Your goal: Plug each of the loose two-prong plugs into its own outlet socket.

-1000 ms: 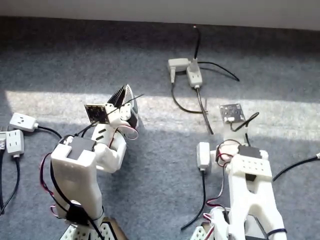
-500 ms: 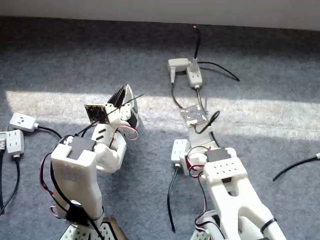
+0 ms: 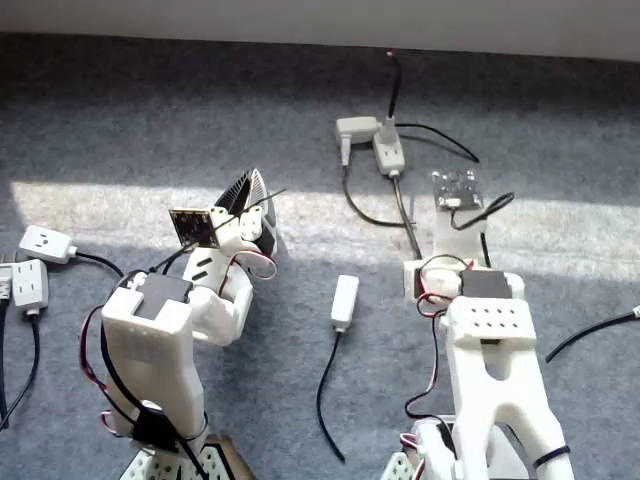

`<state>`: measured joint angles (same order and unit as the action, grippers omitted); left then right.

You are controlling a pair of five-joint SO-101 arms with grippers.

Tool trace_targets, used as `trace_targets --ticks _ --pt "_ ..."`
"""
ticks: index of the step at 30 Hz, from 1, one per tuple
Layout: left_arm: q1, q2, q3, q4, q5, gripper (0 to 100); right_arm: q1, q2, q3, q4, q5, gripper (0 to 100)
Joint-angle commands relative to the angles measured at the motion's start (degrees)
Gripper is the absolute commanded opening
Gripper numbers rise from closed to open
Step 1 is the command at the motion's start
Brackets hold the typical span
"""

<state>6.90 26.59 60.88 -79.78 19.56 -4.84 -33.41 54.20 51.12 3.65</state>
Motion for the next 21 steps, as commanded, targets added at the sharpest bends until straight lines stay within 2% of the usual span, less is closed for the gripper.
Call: trace_targets --ticks 1,7,11,21 --pt "0.5 -1.0 0.0 -1.1 -0.1 1 -1.5 -0.7 1.1 -1.5 -3.0 22.4" --pt "0.5 -1.0 0.0 -1.1 -0.1 1 -15.2 -0.7 -5.1 4.1 -3.3 22.4" --pt "0.5 -0.9 -0.1 -1.1 -0.1 1 -22.6 -0.1 -7.3 4.2 -3.3 22.4" --pt "0.4 -0.7 -0.4 -1.1 -0.1 1 -31.1 0.0 -2.7 -3.9 -2.8 22.4"
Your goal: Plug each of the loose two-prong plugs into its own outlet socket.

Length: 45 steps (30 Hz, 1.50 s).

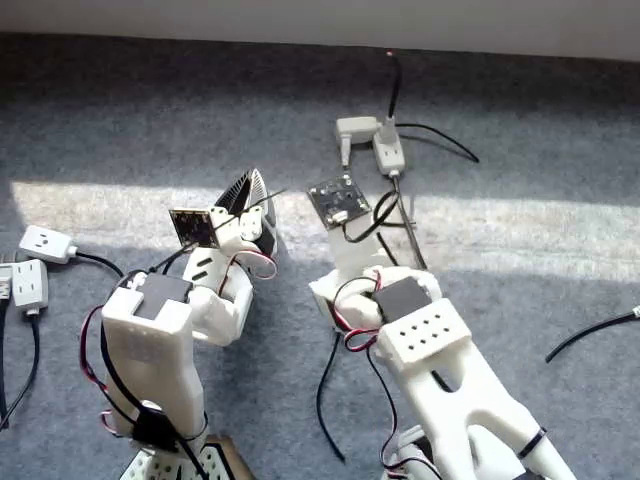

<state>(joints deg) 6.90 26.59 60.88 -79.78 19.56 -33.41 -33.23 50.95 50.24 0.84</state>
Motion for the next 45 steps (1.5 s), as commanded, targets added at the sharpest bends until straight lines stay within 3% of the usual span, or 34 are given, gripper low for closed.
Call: trace_targets --ticks 1,6,10,21,32,35,39,42,45 --pt "0.4 -0.7 -0.4 -1.2 -0.1 1 -3.0 -0.2 1.4 -3.8 0.1 22.4" --pt "0.4 -0.7 -0.3 -1.2 -0.1 1 -3.3 -0.1 5.6 -7.9 0.2 22.4" --pt "0.4 -0.7 -0.1 -1.2 -0.1 1 -2.7 -0.1 10.5 -12.4 5.1 22.4" --pt "0.4 -0.7 -0.1 -1.2 -0.1 1 14.1 -0.2 13.4 -13.8 6.5 22.4" --pt "0.4 -0.7 -0.1 -1.2 -0.1 1 20.3 -1.0 12.6 -11.9 6.5 22.4" --pt "0.4 -0.7 -0.2 -1.2 -0.1 1 18.8 -1.0 7.4 -8.5 6.1 22.4" --pt "0.4 -0.7 -0.2 -1.2 -0.1 1 9.0 -0.3 4.0 -6.5 6.1 22.4" --pt "0.4 -0.7 -0.2 -1.2 -0.1 1 2.9 -0.2 4.4 -9.2 6.1 22.4" --pt "0.5 -0.7 -0.2 -1.2 -0.1 1 1.5 -0.2 6.1 -13.9 6.1 22.4"
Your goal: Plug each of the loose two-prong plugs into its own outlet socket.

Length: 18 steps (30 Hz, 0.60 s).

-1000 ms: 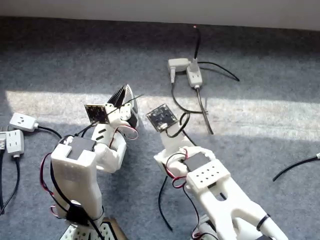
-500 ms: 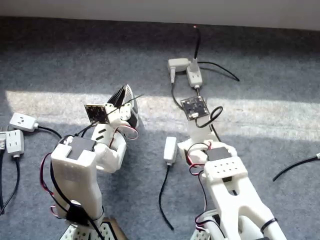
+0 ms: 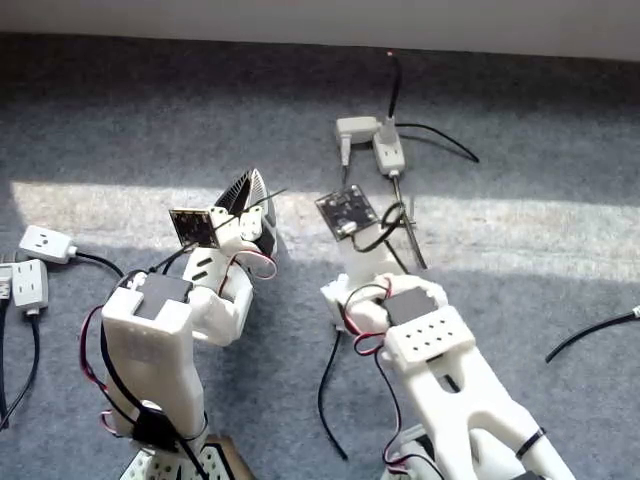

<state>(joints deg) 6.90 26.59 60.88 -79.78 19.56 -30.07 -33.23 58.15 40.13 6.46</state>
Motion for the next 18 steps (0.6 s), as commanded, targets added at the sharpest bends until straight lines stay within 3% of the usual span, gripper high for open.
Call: trace_targets --ticks 1,8,13,18 --pt "0.5 -0.7 -0.2 -1.2 -0.1 1 -2.2 -0.2 -0.4 -5.1 0.4 22.4" --pt "0.5 -0.7 -0.1 -1.2 -0.1 1 -5.1 -0.2 6.0 -11.4 0.7 22.4" --pt "0.5 -0.7 -0.1 -1.2 -0.1 1 -1.3 -0.2 10.9 -11.6 1.0 22.4" --pt "0.5 -0.7 -0.1 -1.2 -0.1 1 5.1 -0.2 16.6 -13.4 10.3 22.4"
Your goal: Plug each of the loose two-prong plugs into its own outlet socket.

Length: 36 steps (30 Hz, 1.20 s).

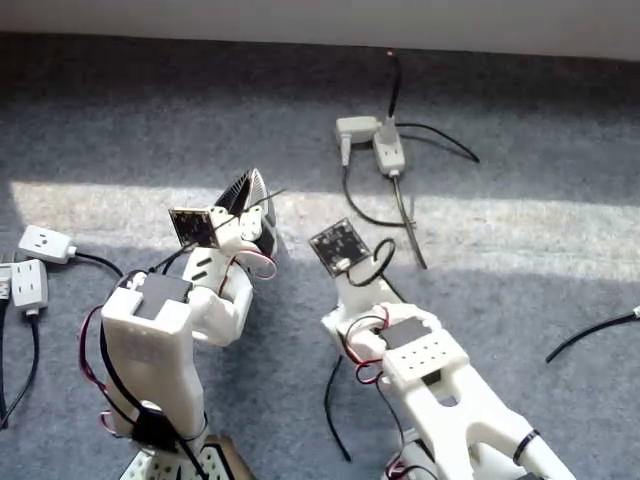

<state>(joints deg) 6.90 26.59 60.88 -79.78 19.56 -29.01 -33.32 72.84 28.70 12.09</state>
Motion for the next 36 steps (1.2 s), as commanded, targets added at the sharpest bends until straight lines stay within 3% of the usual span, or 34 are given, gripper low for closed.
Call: trace_targets --ticks 1,13,19,24,30,34,36 --pt "0.5 -0.7 -0.1 -1.2 -0.1 1 5.5 -0.2 2.8 -3.4 4.7 22.4" --pt "0.5 -0.7 -0.1 -1.2 -0.1 1 16.5 -0.9 -1.5 -3.8 4.5 22.4" --pt "0.5 -0.7 -0.2 -1.2 -0.1 1 17.1 -0.9 -13.3 7.8 -3.5 22.4" --pt "0.5 -0.7 -0.2 -1.2 -0.1 1 17.3 -0.9 -17.1 13.0 -4.7 22.4" --pt "0.5 -0.7 -0.2 -1.1 -0.1 1 17.0 -0.2 -13.8 11.9 -4.4 22.4" --pt "0.5 -0.7 -0.1 -1.1 -0.1 1 17.3 -0.2 -7.4 4.8 -4.1 22.4" --pt "0.5 -0.7 -0.1 -1.1 -0.1 1 17.3 -0.2 -4.3 1.4 -0.4 22.4"
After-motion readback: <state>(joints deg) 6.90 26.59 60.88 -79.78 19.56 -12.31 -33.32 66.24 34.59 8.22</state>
